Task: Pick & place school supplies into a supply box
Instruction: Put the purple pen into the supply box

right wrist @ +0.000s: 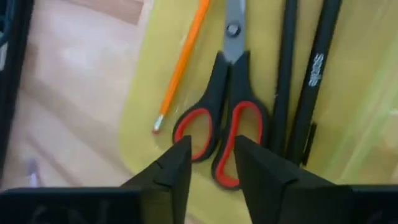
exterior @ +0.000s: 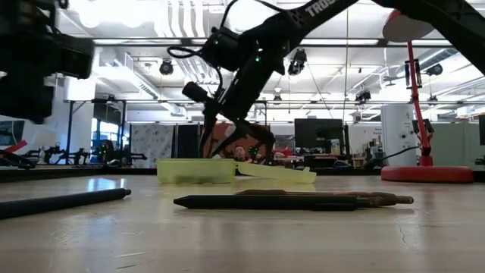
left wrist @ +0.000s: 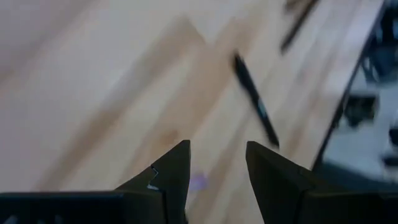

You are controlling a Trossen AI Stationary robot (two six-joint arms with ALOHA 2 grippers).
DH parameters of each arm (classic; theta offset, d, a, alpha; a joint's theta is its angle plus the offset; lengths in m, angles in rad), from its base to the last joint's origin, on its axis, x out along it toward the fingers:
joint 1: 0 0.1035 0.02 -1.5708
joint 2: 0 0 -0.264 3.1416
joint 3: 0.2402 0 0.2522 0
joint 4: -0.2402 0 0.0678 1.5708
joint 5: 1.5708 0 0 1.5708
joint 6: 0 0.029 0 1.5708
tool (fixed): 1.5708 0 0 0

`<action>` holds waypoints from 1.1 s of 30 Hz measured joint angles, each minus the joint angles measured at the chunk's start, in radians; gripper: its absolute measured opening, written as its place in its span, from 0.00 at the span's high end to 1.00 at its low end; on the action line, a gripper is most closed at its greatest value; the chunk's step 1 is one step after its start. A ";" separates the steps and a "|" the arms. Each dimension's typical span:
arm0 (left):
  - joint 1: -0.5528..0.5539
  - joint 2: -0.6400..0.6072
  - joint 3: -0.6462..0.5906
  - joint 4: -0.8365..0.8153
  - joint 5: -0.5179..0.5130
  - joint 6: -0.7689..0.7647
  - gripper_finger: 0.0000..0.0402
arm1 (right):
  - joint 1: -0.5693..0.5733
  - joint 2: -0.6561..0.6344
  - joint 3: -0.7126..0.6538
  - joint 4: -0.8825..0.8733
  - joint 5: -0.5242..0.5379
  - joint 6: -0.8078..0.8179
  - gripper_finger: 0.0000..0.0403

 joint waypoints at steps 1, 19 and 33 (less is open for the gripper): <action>-0.023 0.000 0.000 -0.005 0.016 0.001 0.65 | 0.007 0.000 0.000 0.002 0.025 0.000 0.70; -0.342 0.205 0.000 -0.069 -0.190 0.637 0.65 | 0.281 -0.067 0.149 -0.128 0.418 -0.676 0.44; -0.341 0.555 0.000 -0.018 -0.126 0.773 0.69 | 0.281 -0.064 0.270 -0.363 0.444 -0.586 0.43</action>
